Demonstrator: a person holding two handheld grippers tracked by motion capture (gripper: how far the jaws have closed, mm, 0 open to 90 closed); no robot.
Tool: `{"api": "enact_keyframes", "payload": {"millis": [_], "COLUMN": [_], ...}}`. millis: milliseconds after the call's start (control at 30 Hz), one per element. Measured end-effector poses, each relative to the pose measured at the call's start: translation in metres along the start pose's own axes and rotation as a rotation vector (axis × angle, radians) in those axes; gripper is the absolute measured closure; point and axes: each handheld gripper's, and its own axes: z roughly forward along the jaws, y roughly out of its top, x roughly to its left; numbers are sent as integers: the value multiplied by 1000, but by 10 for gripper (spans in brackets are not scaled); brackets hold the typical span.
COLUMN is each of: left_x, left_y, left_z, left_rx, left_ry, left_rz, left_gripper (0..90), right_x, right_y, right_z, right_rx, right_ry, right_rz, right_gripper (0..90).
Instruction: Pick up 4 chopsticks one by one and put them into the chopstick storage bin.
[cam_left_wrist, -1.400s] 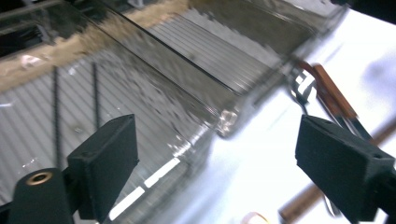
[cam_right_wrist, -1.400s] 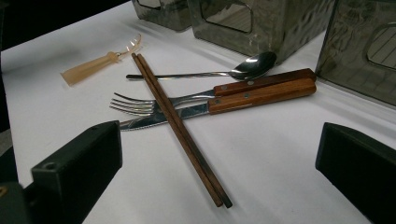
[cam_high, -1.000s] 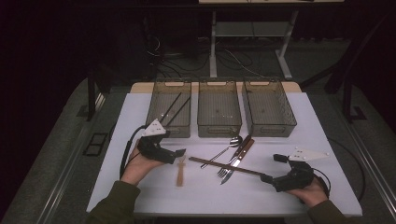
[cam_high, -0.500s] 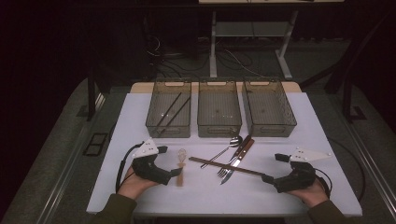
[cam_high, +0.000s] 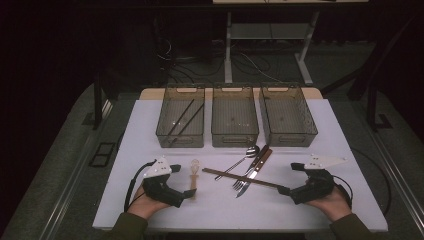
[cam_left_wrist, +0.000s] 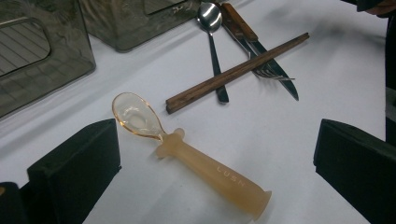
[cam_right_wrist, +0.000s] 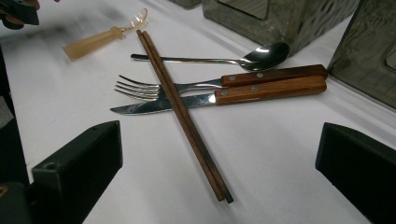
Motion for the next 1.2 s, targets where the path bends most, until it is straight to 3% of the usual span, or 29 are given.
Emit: {"api": "enact_keyframes", "payload": {"millis": [67, 233, 300, 667, 1200], "left_x": [-1, -1, -1, -3, -3], "left_y": [0, 1, 1, 1, 2], "left_z": [1, 1, 1, 1, 1], "left_rx": [6, 4, 6, 1, -1], "left_ry": [-3, -7, -7, -22, -31], "left_rz": [6, 4, 7, 6, 16], "left_gripper": [0, 0, 0, 0, 4], "right_x": [0, -1, -2, -3, 0], "right_y": [2, 7, 9, 25, 45], "right_z": [2, 6, 9, 25, 54], "right_rx": [12, 16, 24, 26, 72], "right_ry": [7, 11, 22, 64, 120], "right_rz": [-2, 2, -3, 1, -55], "right_gripper": [49, 69, 144, 351, 640]}}
